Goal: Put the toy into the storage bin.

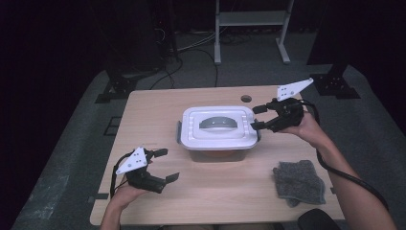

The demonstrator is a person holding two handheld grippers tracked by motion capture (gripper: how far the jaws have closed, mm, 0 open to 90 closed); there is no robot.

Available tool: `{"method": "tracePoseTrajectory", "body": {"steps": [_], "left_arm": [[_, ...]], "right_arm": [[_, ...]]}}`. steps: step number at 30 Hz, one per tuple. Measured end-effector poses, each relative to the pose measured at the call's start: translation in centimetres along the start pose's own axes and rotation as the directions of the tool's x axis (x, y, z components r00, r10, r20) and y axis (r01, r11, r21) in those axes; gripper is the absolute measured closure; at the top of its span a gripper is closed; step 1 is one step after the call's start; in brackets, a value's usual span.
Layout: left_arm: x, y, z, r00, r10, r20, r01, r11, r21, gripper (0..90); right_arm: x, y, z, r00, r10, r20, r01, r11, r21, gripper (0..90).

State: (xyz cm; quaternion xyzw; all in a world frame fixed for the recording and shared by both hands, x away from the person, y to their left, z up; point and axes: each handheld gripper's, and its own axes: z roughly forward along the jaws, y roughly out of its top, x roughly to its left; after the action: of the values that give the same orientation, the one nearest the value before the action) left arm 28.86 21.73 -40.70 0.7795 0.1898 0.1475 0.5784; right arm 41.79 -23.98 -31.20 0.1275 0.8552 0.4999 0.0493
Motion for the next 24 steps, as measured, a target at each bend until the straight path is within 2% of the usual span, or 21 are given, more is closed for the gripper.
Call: {"method": "tracePoseTrajectory", "body": {"steps": [9,24], "left_arm": [[0.0,0.0,0.0,1.0000,0.001,-0.003,-0.001,1.0000,-0.002,7.2],[0.3,0.2,0.3,1.0000,0.006,0.007,-0.006,0.9999,-0.012,7.1]], "right_arm": [[0.4,-1.0,-2.0,0.9994,0.015,0.030,-0.014,1.000,-0.006,31.6],[1.1,-2.7,-3.5,0.9971,0.045,0.061,-0.044,0.999,-0.016,29.0]]}}
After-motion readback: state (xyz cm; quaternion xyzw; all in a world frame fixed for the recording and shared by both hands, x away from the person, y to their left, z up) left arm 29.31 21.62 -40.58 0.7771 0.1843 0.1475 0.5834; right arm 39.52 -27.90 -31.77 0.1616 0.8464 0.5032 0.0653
